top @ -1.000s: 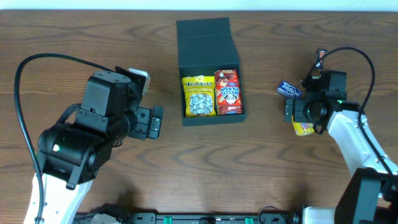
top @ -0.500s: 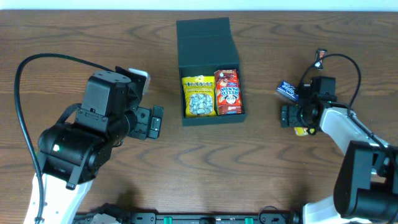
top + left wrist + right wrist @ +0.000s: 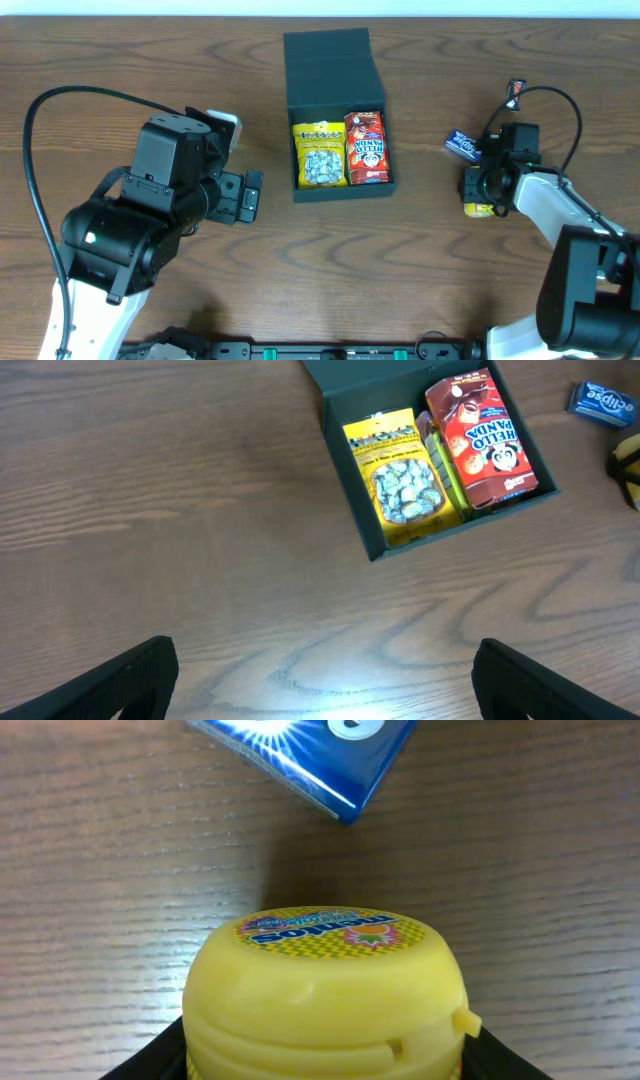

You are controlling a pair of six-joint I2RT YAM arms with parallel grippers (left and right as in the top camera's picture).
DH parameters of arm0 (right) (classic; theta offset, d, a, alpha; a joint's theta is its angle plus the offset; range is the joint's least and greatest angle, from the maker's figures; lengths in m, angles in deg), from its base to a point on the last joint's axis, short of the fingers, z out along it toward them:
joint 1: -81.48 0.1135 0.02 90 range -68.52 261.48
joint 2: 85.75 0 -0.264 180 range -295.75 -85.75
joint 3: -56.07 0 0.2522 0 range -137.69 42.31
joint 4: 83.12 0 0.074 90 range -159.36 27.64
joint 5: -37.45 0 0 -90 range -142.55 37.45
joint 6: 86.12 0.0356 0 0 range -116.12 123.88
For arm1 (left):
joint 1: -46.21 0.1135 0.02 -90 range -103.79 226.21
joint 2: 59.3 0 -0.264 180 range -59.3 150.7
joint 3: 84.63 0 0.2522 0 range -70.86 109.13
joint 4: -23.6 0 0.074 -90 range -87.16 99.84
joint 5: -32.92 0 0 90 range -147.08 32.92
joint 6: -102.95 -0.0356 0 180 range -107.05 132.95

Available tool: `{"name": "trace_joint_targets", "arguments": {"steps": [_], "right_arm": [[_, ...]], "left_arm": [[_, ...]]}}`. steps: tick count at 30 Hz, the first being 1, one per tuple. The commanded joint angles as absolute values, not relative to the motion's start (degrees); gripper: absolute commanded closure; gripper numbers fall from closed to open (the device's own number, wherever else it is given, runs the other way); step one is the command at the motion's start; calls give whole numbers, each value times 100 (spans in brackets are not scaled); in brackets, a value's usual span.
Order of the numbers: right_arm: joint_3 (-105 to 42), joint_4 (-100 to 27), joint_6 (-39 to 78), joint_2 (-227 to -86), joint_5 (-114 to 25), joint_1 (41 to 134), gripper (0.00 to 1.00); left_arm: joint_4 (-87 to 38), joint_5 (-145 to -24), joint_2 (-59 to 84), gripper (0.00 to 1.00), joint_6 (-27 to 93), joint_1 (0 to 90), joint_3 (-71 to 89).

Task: Pack container
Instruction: 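Grasp the yellow Mentos bottle with the right gripper, then carry the Mentos bottle left and lower it into the black box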

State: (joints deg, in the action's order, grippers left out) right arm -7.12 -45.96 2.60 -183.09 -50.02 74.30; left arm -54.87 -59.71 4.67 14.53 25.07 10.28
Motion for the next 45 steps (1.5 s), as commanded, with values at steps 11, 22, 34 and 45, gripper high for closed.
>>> {"name": "trace_joint_targets", "arguments": {"steps": [11, 22, 34, 45], "right_arm": [[-2272, -4620, 601, -18335, -2850, 7881, 98], [-3649, -5223, -1503, -18337, -3396, 9787, 98], [-3647, -5532, -3958, -18735, -3086, 10654, 99], [-3649, -5621, -4207, -19583, -2983, 10818, 99]], "left_arm": [[-5509, -5967, 443, 5, 1420, 2520, 1107], [-5511, -5967, 443, 5, 1420, 2520, 1107], [-5511, -5967, 443, 5, 1420, 2520, 1107], [-5511, -5967, 443, 4, 1420, 2520, 1107]]}}
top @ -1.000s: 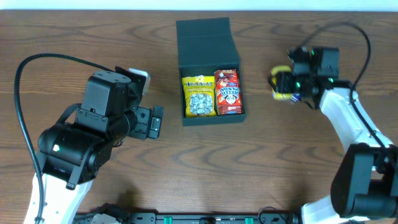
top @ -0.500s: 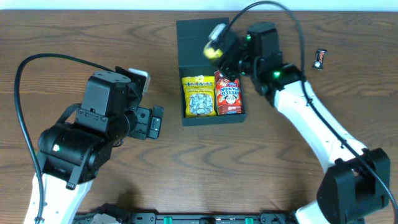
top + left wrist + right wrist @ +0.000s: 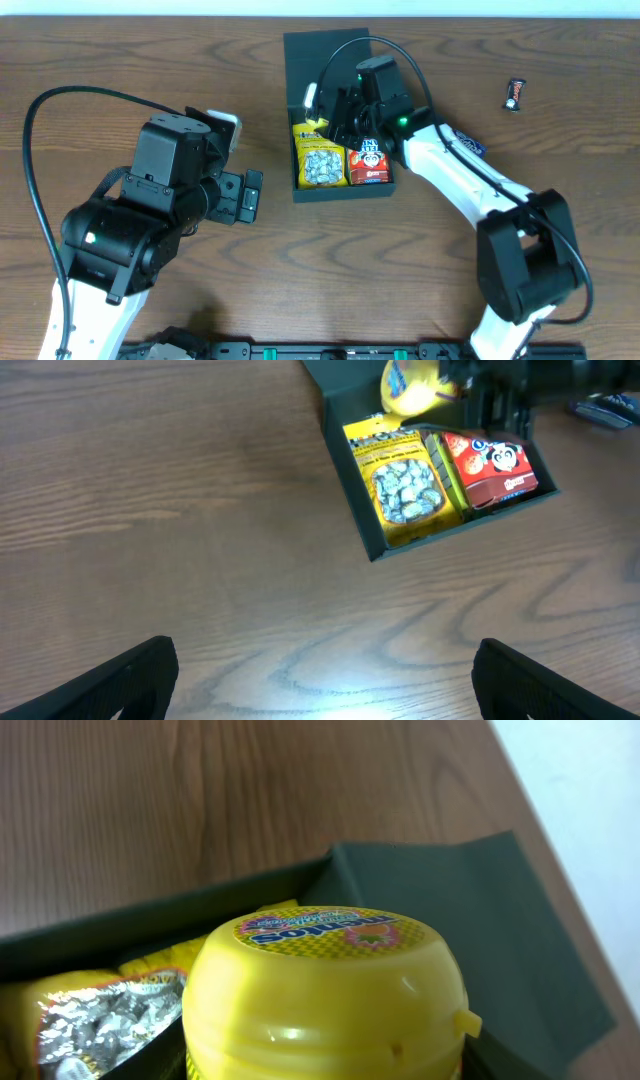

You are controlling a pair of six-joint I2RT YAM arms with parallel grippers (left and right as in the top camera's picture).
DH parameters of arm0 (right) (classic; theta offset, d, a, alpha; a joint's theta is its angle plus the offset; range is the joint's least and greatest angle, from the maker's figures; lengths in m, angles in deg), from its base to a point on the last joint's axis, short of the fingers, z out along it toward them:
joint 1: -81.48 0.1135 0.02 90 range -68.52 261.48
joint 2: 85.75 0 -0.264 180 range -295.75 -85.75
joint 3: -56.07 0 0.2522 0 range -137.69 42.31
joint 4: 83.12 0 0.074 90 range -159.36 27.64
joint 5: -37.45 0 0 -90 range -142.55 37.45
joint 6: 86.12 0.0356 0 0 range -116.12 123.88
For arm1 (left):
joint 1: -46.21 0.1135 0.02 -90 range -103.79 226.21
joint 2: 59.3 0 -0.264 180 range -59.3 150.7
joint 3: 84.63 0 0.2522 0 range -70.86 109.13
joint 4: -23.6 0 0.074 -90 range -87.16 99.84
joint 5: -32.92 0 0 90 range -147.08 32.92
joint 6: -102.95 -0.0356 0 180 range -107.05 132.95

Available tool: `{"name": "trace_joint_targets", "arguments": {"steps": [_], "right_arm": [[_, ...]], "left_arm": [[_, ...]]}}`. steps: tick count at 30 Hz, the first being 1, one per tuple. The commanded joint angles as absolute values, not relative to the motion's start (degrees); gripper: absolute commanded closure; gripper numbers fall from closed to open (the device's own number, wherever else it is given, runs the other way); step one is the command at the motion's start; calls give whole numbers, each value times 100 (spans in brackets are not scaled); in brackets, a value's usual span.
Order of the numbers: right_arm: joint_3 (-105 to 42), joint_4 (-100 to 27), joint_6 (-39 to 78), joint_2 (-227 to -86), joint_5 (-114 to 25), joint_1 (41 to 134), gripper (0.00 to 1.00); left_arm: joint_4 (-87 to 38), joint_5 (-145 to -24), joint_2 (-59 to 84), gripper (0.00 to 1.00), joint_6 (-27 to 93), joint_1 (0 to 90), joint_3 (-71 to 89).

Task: Pack container
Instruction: 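Carry the Mentos bottle left and lower it into the black box, then release the Mentos bottle and move the right gripper back right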

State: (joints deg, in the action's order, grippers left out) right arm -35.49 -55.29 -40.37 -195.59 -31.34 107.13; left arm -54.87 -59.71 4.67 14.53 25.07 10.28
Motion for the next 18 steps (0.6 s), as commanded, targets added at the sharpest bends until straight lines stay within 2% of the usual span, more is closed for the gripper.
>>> {"name": "trace_joint_targets", "arguments": {"steps": [1, 9, 15, 17, 18], "right_arm": [[-3649, -5652, -4209, -19638, -2985, 10827, 99], [-3649, -5846, -4209, -19961, -3007, 10868, 99], [-3649, -5849, -4205, -19965, -3180, 10873, 64], [-3649, -5849, -4205, -19965, -3177, 10873, 55], [-3649, -5849, -4205, -19965, -3180, 10873, 45]], "left_arm": [[-5509, -5967, 443, 5, 1420, 2520, 1107], [-5511, -5967, 443, 5, 1420, 2520, 1107], [-5509, -5967, 443, 5, 1420, 2520, 1107], [-5509, -5967, 443, 5, 1420, 2520, 1107], [-5511, -5967, 443, 5, 1420, 2520, 1107]]}}
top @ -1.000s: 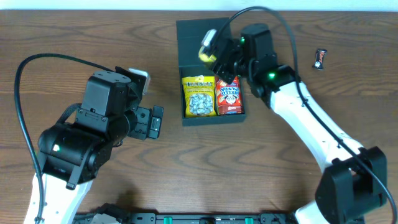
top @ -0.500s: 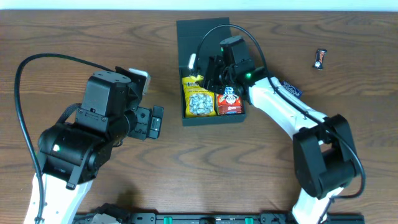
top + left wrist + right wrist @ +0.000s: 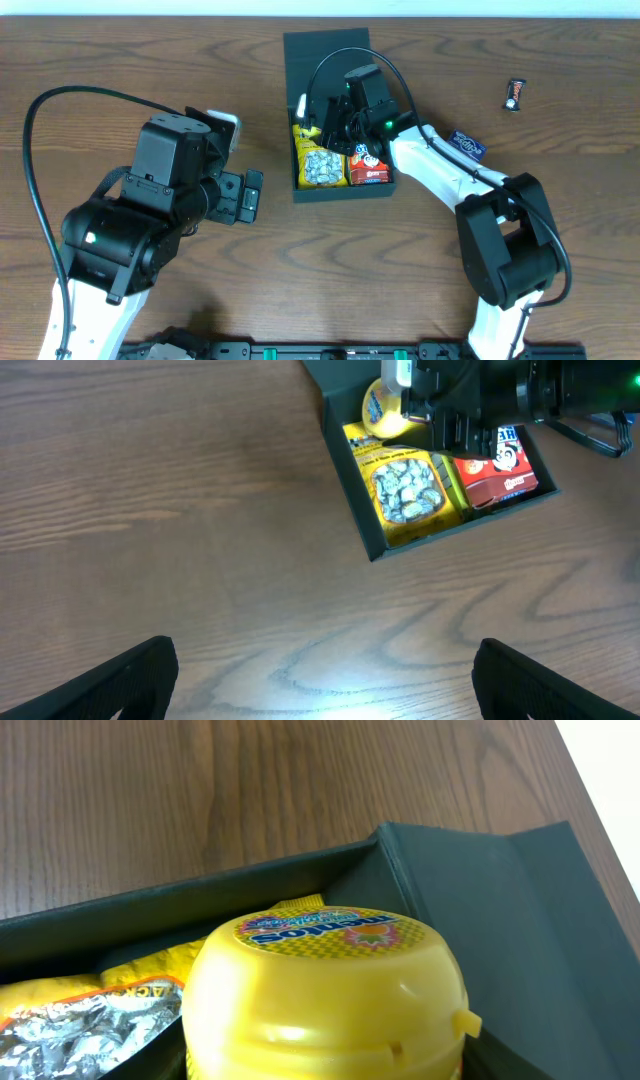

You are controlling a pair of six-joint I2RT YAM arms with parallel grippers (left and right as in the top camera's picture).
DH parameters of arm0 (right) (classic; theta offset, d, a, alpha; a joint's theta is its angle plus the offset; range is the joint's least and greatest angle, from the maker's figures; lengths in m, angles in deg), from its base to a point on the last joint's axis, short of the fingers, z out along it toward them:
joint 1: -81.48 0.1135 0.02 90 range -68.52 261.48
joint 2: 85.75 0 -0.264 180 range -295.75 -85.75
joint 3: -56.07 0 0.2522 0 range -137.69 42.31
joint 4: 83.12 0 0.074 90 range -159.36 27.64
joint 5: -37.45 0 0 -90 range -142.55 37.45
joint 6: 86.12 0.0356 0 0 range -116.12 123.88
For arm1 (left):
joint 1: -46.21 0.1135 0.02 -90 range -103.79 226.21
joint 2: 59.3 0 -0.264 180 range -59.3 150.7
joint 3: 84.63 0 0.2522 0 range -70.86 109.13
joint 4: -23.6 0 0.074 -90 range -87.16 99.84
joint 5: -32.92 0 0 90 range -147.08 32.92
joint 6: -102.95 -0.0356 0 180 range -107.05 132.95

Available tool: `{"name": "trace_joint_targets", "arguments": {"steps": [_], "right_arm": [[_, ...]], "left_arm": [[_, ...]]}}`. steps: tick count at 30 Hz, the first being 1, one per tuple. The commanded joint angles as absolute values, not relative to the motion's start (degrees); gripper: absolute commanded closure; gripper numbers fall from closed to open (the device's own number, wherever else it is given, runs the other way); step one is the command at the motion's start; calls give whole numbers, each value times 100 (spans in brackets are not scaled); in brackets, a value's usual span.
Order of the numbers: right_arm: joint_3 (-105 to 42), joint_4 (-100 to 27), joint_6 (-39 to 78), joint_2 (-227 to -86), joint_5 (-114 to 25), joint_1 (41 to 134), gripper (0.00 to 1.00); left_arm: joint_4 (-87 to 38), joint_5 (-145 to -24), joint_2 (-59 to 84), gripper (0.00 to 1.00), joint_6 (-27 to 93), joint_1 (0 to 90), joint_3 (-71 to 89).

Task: Pack container
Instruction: 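Release the Mentos bottle and move the right gripper back right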

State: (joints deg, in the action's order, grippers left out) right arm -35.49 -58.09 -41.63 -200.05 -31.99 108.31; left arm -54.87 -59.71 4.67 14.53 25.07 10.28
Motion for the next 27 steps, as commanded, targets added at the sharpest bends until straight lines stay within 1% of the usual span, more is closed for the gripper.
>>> {"name": "trace_joint_targets", "arguments": {"steps": [1, 2, 3, 11, 14, 20, 27], "right_arm": [[-3649, -5849, -4203, -19965, -3180, 10873, 31], [-3649, -5849, -4203, -19965, -3180, 10873, 12], [-3649, -5849, -4201, -19965, -3177, 10873, 1], [-3652, -6106, -3551, -19937, -3177, 10890, 1], [-3656, -6104, -3300, -19705, -3175, 10892, 1], [-3656, -6078, -2244, -18724, -3173, 10829, 1], [-3656, -5783, -2164, -17618, -3177, 10643, 1]], "left_arm": [[-5509, -5967, 443, 5, 1420, 2520, 1107], [-5511, -5967, 443, 5, 1420, 2520, 1107], [-5509, -5967, 443, 5, 1420, 2520, 1107], [-5509, -5967, 443, 5, 1420, 2520, 1107], [-5511, -5967, 443, 5, 1420, 2520, 1107], [-5511, -5967, 443, 5, 1420, 2520, 1107], [-5511, -5967, 443, 5, 1420, 2520, 1107]]}}
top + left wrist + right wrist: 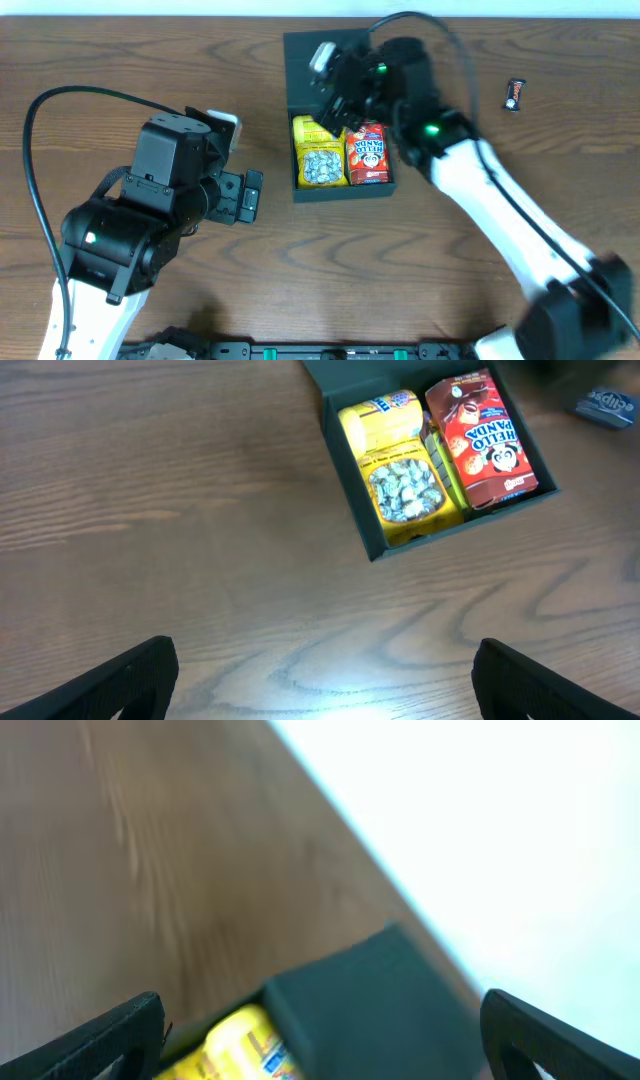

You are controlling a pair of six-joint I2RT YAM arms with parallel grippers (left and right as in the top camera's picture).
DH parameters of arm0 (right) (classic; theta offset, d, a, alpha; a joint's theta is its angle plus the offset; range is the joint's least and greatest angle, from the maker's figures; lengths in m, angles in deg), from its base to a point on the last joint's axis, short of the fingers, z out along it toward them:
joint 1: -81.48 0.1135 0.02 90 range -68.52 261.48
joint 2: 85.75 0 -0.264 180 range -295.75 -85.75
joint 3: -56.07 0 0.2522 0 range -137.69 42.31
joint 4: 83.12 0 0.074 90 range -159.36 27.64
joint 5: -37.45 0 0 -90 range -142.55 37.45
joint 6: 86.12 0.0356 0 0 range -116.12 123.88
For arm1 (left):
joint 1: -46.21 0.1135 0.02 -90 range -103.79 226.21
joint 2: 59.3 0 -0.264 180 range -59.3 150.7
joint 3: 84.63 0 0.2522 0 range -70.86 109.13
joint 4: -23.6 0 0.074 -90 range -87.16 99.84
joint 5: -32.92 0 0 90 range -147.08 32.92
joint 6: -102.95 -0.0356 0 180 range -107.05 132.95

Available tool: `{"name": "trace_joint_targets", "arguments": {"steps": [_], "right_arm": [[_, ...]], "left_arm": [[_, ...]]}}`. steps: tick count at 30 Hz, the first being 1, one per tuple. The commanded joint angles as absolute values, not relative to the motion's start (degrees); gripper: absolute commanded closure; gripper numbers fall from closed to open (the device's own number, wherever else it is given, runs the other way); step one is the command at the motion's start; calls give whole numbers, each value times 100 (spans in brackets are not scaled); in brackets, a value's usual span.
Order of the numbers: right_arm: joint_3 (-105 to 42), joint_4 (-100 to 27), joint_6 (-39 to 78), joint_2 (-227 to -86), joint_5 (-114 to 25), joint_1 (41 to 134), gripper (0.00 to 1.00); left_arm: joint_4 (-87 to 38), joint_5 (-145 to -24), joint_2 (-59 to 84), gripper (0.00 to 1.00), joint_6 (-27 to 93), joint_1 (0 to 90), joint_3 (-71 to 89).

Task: Pack container
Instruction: 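Release the Mentos bottle and move the right gripper back right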

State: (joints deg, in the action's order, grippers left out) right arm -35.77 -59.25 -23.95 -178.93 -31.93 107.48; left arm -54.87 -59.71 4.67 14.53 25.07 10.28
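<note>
The dark green box (292,190) stands open at the table's back middle, its lid (327,52) folded back. Inside lie a yellow candy bag (321,163), a red Hello Panda carton (368,152) and, behind the bag, a yellow Mentos tub (311,128); the left wrist view shows the tub (381,416) too. My right gripper (338,85) hovers open over the lid, empty; its blurred view shows the tub (243,1042) below. My left gripper (246,195) rests open, left of the box.
A blue Eclipse gum pack (604,402) lies on the wood right of the box. A small dark packet (514,93) sits at the back right. My right arm spans from the front right toward the box.
My right gripper has let go of the yellow tub, which now lies in the box behind the candy bag. The gripper stands open and higher, over the lid. The left arm is unchanged.
My right gripper was shut on the yellow tub on the table at the right, beside the gum pack. Then it held the tub above the box's back left part, then lower inside it. Now the tub lies in the box and the gripper is open.
</note>
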Motion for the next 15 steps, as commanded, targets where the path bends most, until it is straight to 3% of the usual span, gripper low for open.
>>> {"name": "trace_joint_targets", "arguments": {"steps": [1, 6, 15], "right_arm": [[-3656, -5685, -2164, -17515, -3175, 10621, 1], [-3656, -4832, -2297, -17155, -3394, 10586, 1], [-3654, -4122, -1702, -17399, -5260, 10103, 1]], "left_arm": [[-5509, -5967, 443, 5, 1420, 2520, 1107], [-5509, -5967, 443, 5, 1420, 2520, 1107], [-5511, -5967, 443, 5, 1420, 2520, 1107]]}}
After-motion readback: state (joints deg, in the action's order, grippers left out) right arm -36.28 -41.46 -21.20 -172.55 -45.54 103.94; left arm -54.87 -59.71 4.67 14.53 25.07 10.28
